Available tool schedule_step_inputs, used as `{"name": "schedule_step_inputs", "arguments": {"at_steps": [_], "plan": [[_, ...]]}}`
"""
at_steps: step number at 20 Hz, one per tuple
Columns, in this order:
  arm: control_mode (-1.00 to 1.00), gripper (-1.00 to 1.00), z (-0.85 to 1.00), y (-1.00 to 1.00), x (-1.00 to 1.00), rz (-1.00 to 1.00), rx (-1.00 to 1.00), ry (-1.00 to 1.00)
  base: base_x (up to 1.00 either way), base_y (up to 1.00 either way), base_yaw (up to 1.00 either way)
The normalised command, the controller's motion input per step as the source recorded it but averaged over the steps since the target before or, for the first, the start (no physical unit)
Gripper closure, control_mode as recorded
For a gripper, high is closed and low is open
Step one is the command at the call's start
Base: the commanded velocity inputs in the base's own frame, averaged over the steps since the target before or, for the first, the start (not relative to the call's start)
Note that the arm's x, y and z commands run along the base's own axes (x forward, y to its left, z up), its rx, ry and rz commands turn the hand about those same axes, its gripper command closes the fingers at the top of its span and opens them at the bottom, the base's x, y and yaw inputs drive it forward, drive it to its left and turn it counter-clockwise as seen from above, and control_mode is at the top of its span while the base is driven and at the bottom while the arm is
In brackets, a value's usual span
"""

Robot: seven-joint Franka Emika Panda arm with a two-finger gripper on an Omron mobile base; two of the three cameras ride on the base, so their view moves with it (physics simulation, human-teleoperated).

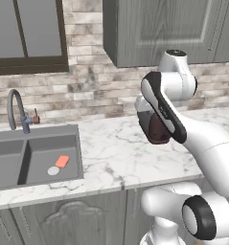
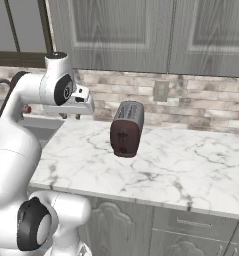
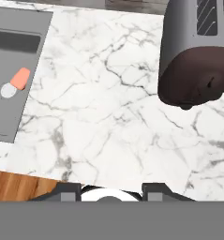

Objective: Open the cabinet, pick the kettle from the cabinet, and place it in the sink.

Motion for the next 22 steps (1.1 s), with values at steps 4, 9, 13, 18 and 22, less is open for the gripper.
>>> {"name": "schedule_step_inputs", "arguments": {"at_steps": [4,9,13,18,22], "plan": [[-1.00,-1.00,0.00,0.00,-0.11,0.00,-0.01,-0.06,0.00,0.00,0.00],[-1.00,-1.00,0.03,-0.01,-0.32,-0.01,0.00,-0.31,0.00,0.00,0.00],[-1.00,-1.00,0.21,0.00,-0.26,0.00,0.01,-0.30,0.00,0.00,0.00],[-1.00,-1.00,0.39,0.10,-0.15,0.00,0.00,-0.19,0.00,0.00,0.00],[-1.00,-1.00,0.48,0.11,-0.11,0.01,0.00,-0.17,0.00,0.00,0.00]]}}
